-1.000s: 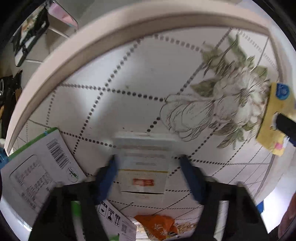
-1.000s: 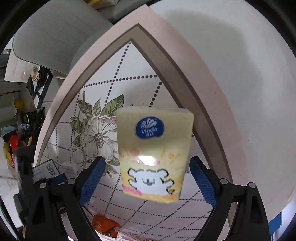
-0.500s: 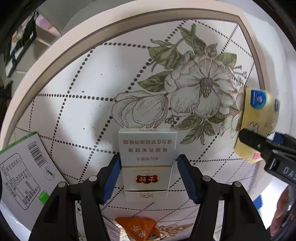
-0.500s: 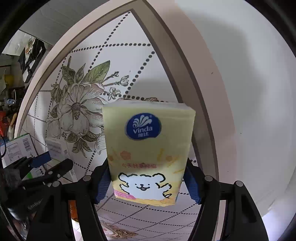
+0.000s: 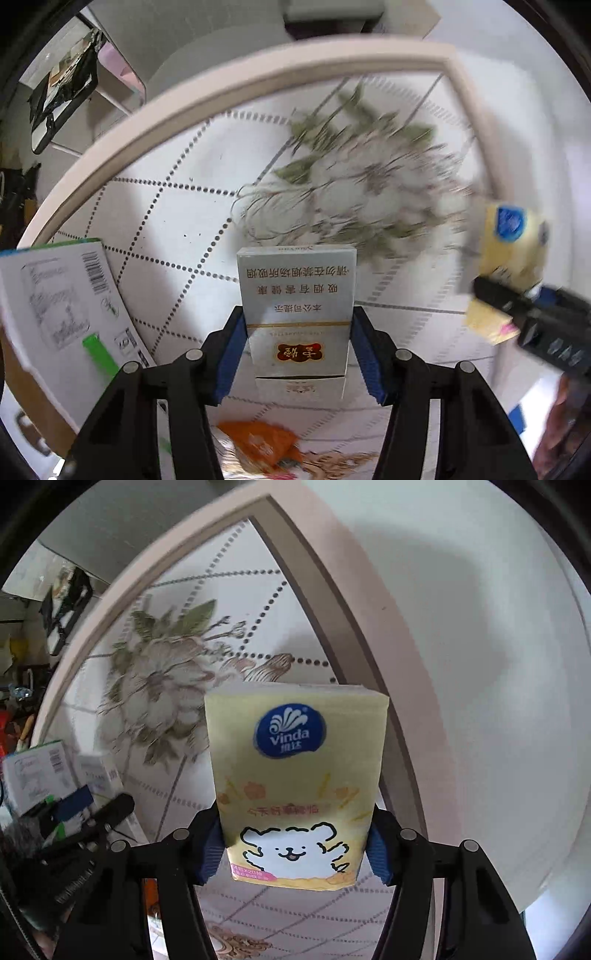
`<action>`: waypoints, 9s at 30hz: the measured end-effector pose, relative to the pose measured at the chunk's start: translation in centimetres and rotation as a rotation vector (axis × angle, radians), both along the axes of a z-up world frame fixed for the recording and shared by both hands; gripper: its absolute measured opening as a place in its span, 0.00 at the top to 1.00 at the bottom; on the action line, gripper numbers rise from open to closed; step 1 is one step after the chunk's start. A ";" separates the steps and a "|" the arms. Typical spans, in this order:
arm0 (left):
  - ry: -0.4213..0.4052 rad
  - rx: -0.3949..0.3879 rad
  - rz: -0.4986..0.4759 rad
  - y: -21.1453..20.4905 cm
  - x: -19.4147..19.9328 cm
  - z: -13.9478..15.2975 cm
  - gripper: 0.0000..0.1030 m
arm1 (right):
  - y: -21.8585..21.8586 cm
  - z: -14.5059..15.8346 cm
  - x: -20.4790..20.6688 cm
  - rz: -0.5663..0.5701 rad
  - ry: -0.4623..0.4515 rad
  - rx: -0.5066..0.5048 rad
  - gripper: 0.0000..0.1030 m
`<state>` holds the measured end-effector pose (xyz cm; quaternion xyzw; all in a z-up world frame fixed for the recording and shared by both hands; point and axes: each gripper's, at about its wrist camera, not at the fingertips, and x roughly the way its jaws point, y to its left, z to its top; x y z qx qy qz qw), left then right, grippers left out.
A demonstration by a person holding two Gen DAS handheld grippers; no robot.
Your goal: Organize soft objects
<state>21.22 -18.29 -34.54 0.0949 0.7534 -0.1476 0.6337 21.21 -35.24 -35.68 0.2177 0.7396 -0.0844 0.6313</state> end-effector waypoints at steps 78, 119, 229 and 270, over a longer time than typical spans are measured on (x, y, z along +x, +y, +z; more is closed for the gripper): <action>-0.226 -0.024 0.444 42.3 -7.2 18.9 0.11 | 41.9 16.5 -6.1 0.565 -0.229 -0.104 0.18; -0.185 0.057 0.349 29.8 -6.3 11.0 0.00 | 19.0 -1.3 -9.7 -0.085 0.036 0.178 0.42; -0.726 -0.013 0.449 36.2 -24.5 42.6 0.00 | 32.8 45.2 -24.6 0.380 -0.710 -0.327 0.10; -0.687 -0.001 0.438 34.7 -24.9 41.7 0.00 | 31.8 44.8 -25.5 0.379 -0.694 -0.350 0.10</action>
